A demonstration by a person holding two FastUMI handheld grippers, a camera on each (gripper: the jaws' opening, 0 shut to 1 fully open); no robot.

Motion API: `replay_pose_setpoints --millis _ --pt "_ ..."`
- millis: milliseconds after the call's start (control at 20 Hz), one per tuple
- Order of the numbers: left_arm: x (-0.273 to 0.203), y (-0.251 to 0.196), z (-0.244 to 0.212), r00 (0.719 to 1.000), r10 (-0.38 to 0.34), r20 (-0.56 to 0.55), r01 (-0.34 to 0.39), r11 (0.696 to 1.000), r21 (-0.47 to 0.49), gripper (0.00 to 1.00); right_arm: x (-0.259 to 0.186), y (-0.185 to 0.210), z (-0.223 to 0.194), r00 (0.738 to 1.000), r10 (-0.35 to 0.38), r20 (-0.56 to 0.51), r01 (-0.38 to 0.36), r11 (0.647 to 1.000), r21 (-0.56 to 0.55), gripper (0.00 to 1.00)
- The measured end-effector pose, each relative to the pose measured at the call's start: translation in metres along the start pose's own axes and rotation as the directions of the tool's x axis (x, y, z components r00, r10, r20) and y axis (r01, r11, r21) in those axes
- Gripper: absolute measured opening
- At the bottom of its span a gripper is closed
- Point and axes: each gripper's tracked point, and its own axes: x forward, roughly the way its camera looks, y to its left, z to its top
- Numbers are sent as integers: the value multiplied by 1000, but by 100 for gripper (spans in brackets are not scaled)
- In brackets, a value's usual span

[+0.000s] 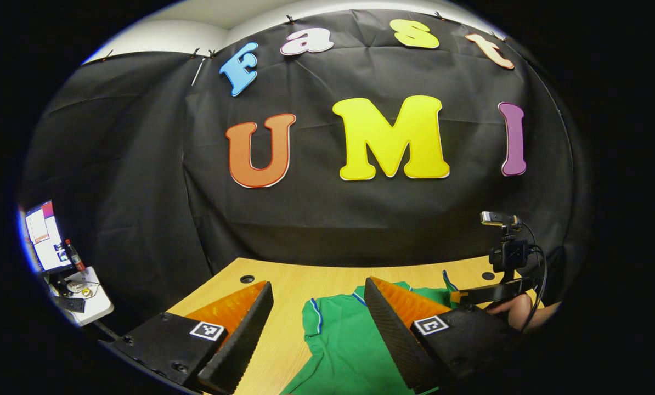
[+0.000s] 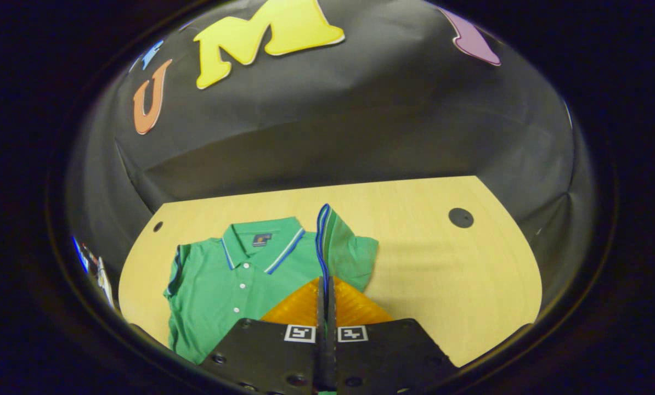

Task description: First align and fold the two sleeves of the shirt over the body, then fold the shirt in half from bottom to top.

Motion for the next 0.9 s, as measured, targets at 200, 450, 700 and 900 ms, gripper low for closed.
replay_pose_setpoints --millis 200,450,700,900 --pt "-10 25 0 999 34 4 -34 999 14 100 17 27 -11 1000 -17 -26 17 1000 -26 0" --pt "-14 46 -4 999 42 -4 -42 999 17 100 13 56 -11 1000 13 -20 -13 999 -32 21" --pt "30 31 -35 995 -81 -58 79 996 -36 100 -90 44 27 987 0 162 16 995 -94 96" --pt "82 15 -74 985 -148 -83 147 989 -21 100 -167 34 32 971 -27 237 51 994 -96 96"
